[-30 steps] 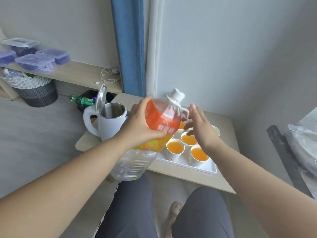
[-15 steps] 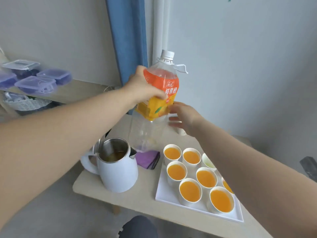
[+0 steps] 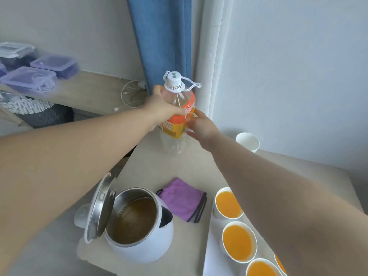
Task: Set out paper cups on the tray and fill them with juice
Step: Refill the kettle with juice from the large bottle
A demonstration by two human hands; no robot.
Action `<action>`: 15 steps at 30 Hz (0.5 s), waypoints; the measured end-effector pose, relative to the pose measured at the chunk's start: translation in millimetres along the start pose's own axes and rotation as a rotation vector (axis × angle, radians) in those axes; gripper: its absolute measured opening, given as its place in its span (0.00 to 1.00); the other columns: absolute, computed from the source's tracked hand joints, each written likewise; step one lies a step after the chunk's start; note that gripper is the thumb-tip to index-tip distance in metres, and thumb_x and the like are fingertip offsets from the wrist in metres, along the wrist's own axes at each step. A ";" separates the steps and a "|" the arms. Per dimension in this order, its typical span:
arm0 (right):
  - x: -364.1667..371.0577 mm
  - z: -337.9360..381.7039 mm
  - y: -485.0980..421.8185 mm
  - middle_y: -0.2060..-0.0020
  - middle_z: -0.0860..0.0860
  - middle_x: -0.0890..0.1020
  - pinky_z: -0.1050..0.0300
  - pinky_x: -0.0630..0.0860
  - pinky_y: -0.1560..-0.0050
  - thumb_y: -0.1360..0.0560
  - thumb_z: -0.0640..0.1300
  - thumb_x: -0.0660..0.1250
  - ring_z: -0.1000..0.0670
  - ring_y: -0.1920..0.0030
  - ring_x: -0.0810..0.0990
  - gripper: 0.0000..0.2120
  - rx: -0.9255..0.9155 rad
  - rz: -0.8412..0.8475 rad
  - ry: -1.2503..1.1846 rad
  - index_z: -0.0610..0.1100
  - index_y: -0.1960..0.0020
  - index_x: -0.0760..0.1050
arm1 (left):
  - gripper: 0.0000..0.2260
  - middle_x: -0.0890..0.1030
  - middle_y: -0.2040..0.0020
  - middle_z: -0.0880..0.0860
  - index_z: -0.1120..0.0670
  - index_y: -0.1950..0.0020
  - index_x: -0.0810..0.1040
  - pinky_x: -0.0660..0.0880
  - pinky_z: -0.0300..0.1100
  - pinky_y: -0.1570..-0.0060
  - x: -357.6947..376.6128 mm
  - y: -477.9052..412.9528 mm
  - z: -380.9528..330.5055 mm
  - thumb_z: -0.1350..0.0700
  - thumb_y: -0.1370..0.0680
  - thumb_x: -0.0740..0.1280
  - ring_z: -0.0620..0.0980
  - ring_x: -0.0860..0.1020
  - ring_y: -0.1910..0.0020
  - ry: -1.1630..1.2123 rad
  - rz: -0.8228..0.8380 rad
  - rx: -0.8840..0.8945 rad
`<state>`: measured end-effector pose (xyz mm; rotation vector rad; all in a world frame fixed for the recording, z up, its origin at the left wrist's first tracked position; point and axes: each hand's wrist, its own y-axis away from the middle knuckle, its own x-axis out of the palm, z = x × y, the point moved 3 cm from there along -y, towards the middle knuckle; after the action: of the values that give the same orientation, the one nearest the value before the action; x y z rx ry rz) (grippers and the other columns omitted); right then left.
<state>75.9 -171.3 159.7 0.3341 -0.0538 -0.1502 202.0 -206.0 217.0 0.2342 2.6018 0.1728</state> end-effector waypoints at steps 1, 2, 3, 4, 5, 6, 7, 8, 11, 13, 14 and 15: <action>3.3 -3.1 -6.7 0.47 0.48 0.78 0.55 0.74 0.43 0.24 0.34 0.61 0.49 0.48 0.76 0.27 0.015 0.007 0.010 0.46 0.27 0.62 | 0.36 0.73 0.40 0.49 0.49 0.32 0.61 0.74 0.51 0.41 0.9 -6.6 5.1 0.53 0.33 0.78 0.52 0.75 0.42 0.013 -0.003 -0.012; 6.2 -4.8 -11.8 0.44 0.48 0.77 0.54 0.73 0.42 0.24 0.35 0.61 0.48 0.45 0.76 0.28 0.030 0.012 0.017 0.46 0.25 0.60 | 0.36 0.73 0.39 0.49 0.50 0.32 0.61 0.74 0.52 0.40 1.3 -13.6 9.4 0.53 0.33 0.78 0.53 0.74 0.41 0.024 -0.006 -0.028; 8.5 -6.6 -16.9 0.44 0.47 0.76 0.52 0.72 0.39 0.23 0.35 0.61 0.47 0.42 0.75 0.29 0.050 0.013 0.032 0.45 0.25 0.58 | 0.36 0.73 0.39 0.49 0.50 0.31 0.61 0.74 0.52 0.40 1.8 -21.4 13.7 0.54 0.33 0.78 0.53 0.74 0.41 0.040 -0.007 -0.045; 10.9 -7.5 -21.1 0.46 0.47 0.75 0.49 0.72 0.37 0.23 0.35 0.61 0.47 0.42 0.74 0.27 0.061 0.008 0.048 0.43 0.26 0.59 | 0.36 0.73 0.38 0.49 0.50 0.31 0.61 0.74 0.51 0.40 1.6 -27.8 16.7 0.55 0.33 0.77 0.53 0.74 0.40 0.048 -0.011 -0.061; 13.5 -10.2 -26.4 0.50 0.47 0.74 0.47 0.71 0.35 0.23 0.34 0.60 0.47 0.45 0.73 0.24 0.070 0.008 0.069 0.41 0.28 0.62 | 0.36 0.73 0.38 0.50 0.50 0.30 0.61 0.74 0.50 0.42 1.5 -34.7 21.2 0.55 0.32 0.77 0.52 0.74 0.41 0.061 -0.012 -0.072; 15.6 -11.0 -30.2 0.51 0.47 0.75 0.46 0.71 0.35 0.24 0.34 0.60 0.49 0.48 0.72 0.22 0.070 0.008 0.090 0.40 0.30 0.65 | 0.35 0.73 0.37 0.50 0.51 0.30 0.61 0.74 0.48 0.43 -0.1 -38.6 21.4 0.55 0.31 0.77 0.52 0.74 0.41 0.071 -0.018 -0.069; 16.9 -13.4 -33.7 0.48 0.47 0.76 0.46 0.72 0.35 0.24 0.34 0.60 0.49 0.48 0.72 0.22 0.077 0.012 0.119 0.41 0.31 0.68 | 0.35 0.73 0.36 0.50 0.51 0.30 0.61 0.74 0.48 0.44 -0.6 -43.4 23.0 0.56 0.31 0.76 0.51 0.75 0.41 0.097 -0.029 -0.065; 18.1 -14.2 -36.6 0.42 0.47 0.76 0.48 0.74 0.37 0.24 0.35 0.61 0.49 0.46 0.73 0.23 0.081 0.020 0.144 0.42 0.30 0.68 | 0.35 0.74 0.36 0.50 0.52 0.30 0.62 0.74 0.47 0.44 -2.5 -46.8 22.3 0.56 0.31 0.76 0.51 0.75 0.41 0.121 -0.045 -0.062; 22.2 -17.8 -43.9 0.29 0.49 0.68 0.52 0.77 0.43 0.24 0.36 0.63 0.47 0.36 0.72 0.23 0.096 0.060 0.181 0.45 0.30 0.68 | 0.36 0.74 0.37 0.49 0.52 0.30 0.62 0.74 0.46 0.47 -5.7 -56.5 26.4 0.54 0.32 0.77 0.50 0.75 0.41 0.132 -0.078 -0.047; 23.3 -18.0 -44.2 0.28 0.50 0.66 0.53 0.77 0.45 0.23 0.36 0.63 0.46 0.33 0.70 0.24 0.113 0.068 0.166 0.45 0.28 0.66 | 0.35 0.75 0.37 0.49 0.53 0.31 0.64 0.73 0.45 0.49 -6.4 -58.2 28.9 0.53 0.33 0.78 0.50 0.75 0.41 0.129 -0.101 -0.031; 24.4 -18.6 -44.3 0.28 0.49 0.67 0.53 0.77 0.46 0.23 0.36 0.63 0.46 0.33 0.70 0.26 0.122 0.065 0.162 0.45 0.27 0.65 | 0.35 0.75 0.37 0.50 0.53 0.32 0.64 0.73 0.45 0.49 -6.7 -57.8 30.0 0.52 0.33 0.78 0.50 0.75 0.41 0.131 -0.107 -0.030; 24.8 -19.1 -43.3 0.29 0.49 0.68 0.53 0.77 0.46 0.23 0.37 0.63 0.46 0.34 0.70 0.28 0.136 0.062 0.158 0.46 0.25 0.62 | 0.36 0.75 0.37 0.50 0.53 0.31 0.64 0.73 0.45 0.48 -6.9 -57.7 31.3 0.51 0.33 0.78 0.50 0.75 0.40 0.132 -0.111 -0.025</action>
<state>95.9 -209.4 128.1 0.4782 0.0823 -0.0582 216.1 -261.3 183.9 0.0707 2.7330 0.1871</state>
